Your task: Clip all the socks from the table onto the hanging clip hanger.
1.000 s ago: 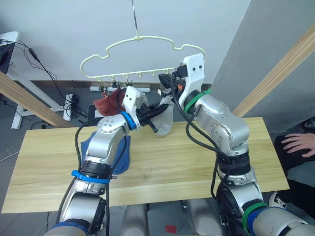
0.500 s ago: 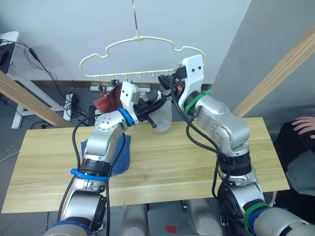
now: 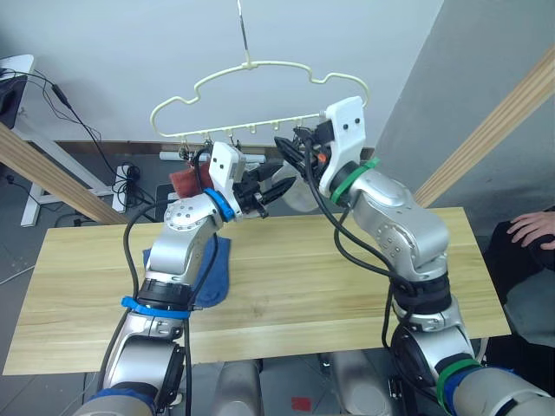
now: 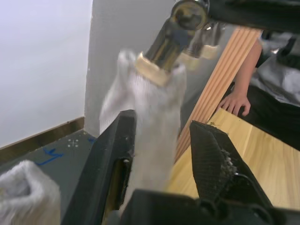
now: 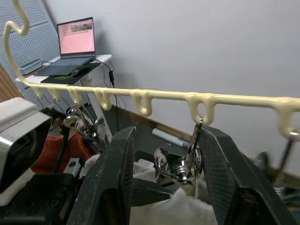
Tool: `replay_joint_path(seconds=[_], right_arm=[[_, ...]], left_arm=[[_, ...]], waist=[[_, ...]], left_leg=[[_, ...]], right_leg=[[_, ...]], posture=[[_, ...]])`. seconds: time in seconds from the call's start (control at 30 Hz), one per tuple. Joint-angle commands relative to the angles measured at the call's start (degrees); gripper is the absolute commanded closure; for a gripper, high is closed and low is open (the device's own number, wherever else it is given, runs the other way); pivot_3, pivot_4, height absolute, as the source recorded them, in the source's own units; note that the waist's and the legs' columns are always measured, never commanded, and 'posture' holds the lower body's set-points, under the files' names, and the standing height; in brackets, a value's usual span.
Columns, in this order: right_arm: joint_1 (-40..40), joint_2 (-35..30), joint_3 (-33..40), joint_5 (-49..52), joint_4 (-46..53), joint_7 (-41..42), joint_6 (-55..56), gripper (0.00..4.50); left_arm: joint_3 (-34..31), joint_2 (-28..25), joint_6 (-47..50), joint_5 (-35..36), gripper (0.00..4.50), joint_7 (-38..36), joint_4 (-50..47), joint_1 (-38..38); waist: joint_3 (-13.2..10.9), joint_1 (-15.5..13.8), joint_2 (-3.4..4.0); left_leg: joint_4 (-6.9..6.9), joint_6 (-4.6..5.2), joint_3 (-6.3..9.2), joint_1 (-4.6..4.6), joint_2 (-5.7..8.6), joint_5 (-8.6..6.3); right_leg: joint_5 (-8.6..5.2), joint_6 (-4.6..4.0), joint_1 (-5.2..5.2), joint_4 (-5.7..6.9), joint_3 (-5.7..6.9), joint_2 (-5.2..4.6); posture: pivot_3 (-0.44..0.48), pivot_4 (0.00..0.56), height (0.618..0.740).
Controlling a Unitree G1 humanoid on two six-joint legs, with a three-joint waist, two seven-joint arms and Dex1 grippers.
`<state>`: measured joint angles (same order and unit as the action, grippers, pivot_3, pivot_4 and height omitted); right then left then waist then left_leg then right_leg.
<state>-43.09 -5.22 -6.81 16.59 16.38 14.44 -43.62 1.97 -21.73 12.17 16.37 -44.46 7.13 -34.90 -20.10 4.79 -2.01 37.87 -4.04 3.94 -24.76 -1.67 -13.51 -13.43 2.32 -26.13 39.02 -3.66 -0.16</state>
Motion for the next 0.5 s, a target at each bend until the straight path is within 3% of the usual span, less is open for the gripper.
replay_joint_path(seconds=[0.03, 0.37, 0.47, 0.5], right_arm=[[2.04, -2.35, -1.81, 0.3, 8.41, 2.34, 0.48, 2.43], [9.25, -3.38, -0.95, 0.15, 16.73, -0.92, -1.6, 2.43], [9.63, -2.16, 0.04, -0.3, 16.03, -3.39, -2.35, 3.31], [9.52, -2.0, 0.16, -0.57, 15.71, -3.99, -2.71, 3.31]], left_arm=[[0.71, -1.43, -0.65, -0.9, 2.53, -1.13, -3.06, 0.67], [0.69, -6.37, 2.11, 0.64, 2.53, -6.78, -7.44, 1.96], [-0.34, -7.82, 4.39, 2.57, 2.48, -8.29, -9.37, 1.66], [-0.57, -8.51, 5.45, 3.38, 2.48, -8.97, -10.28, 1.72]], waist=[[0.0, 0.01, 0.0], [0.0, 0.03, 0.0], [0.0, 0.03, 0.0], [0.0, 0.04, 0.0]], left_leg=[[0.0, 0.0, 0.0, 0.0, 0.0, 0.0], [0.03, 0.0, 0.03, 0.0, -0.01, 0.01], [0.03, 0.0, 0.03, 0.0, -0.01, 0.01], [0.03, 0.0, 0.03, 0.0, -0.01, 0.01]], right_leg=[[0.0, 0.0, 0.0, 0.0, 0.0, 0.0], [-0.01, 0.01, 0.01, 0.01, 0.01, 0.02], [-0.01, 0.01, 0.01, 0.01, 0.01, 0.02], [-0.01, 0.01, 0.01, 0.0, 0.01, 0.02]], posture=[[-0.086, 0.318, 0.735], [-0.1, 0.319, 0.735], [-0.1, 0.319, 0.735], [-0.1, 0.319, 0.735]])
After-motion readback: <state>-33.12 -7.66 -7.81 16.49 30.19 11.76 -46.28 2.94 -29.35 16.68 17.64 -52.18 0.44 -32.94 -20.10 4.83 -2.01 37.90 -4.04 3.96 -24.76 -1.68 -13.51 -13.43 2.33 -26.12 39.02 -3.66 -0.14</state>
